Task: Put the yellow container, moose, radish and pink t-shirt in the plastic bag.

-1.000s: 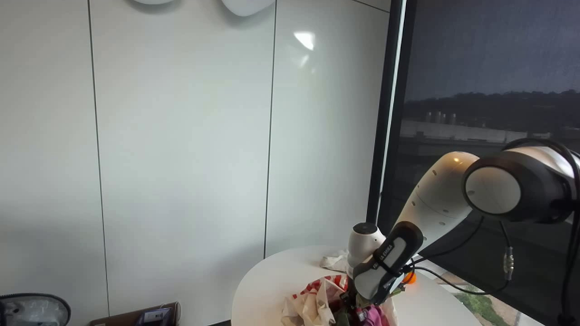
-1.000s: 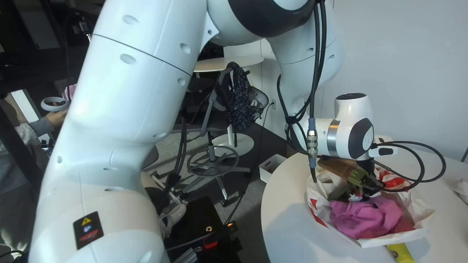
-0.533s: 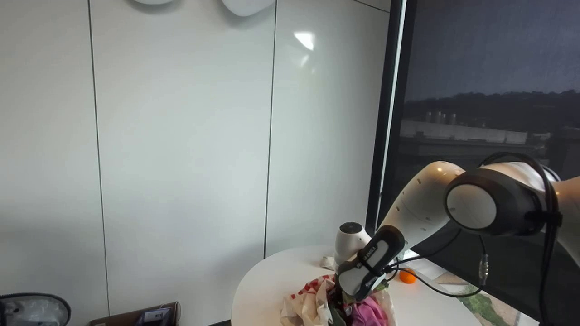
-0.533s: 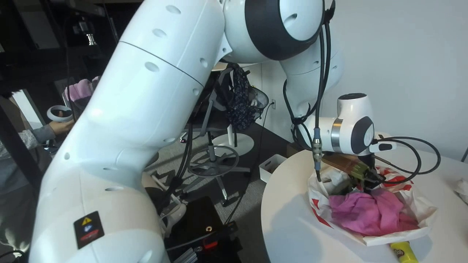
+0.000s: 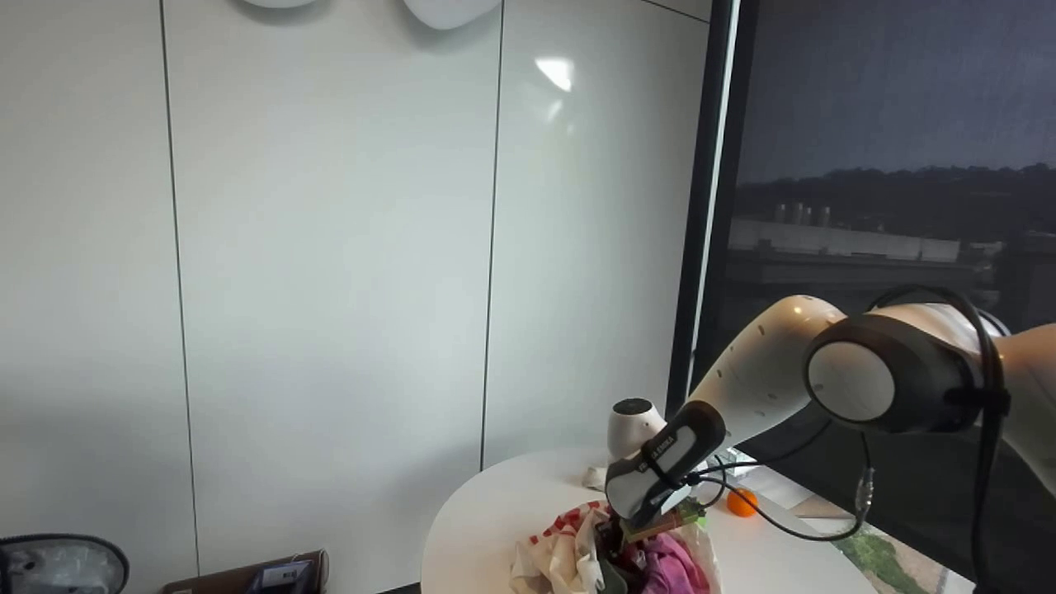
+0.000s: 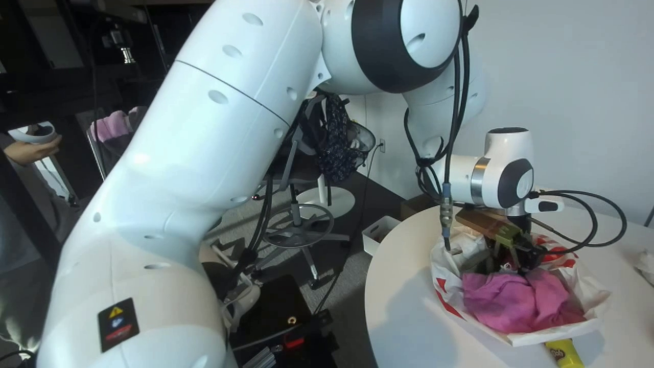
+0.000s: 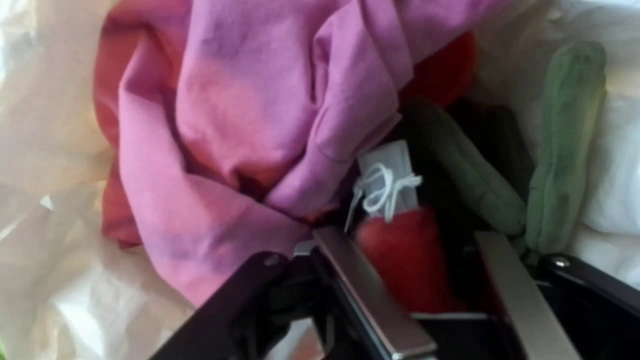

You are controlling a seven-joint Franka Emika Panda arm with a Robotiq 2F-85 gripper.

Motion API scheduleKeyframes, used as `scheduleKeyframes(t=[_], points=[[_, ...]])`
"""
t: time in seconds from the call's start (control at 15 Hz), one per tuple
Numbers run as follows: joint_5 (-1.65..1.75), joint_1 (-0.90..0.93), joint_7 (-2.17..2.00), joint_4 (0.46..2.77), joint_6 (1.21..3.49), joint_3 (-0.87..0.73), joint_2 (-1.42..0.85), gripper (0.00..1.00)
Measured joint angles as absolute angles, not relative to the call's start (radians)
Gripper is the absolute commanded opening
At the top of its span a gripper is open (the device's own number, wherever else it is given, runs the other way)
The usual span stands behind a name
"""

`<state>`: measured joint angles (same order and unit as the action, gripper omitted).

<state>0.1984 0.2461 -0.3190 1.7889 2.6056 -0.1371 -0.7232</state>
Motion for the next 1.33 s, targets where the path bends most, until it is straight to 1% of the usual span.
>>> scheduleKeyframes(t=[0.13, 0.2, 0.4, 0.53, 0.93, 1.13, 1.33], points=[[0.198, 0.243, -0.319, 1.792, 2.534, -0.139, -0.682, 0.98], [0.189, 0.236, -0.319, 1.794, 2.48, -0.137, -0.658, 1.0], [0.16, 0.197, -0.318, 1.8, 2.332, -0.131, -0.585, 1.0], [0.156, 0.165, -0.325, 1.81, 2.296, -0.134, -0.544, 1.0], [0.157, 0.097, -0.496, 1.833, 2.356, -0.204, -0.497, 1.0], [0.161, 0.085, -0.605, 1.801, 2.418, -0.243, -0.53, 1.0], [0.162, 0.08, -0.709, 1.72, 2.446, -0.275, -0.608, 1.0]])
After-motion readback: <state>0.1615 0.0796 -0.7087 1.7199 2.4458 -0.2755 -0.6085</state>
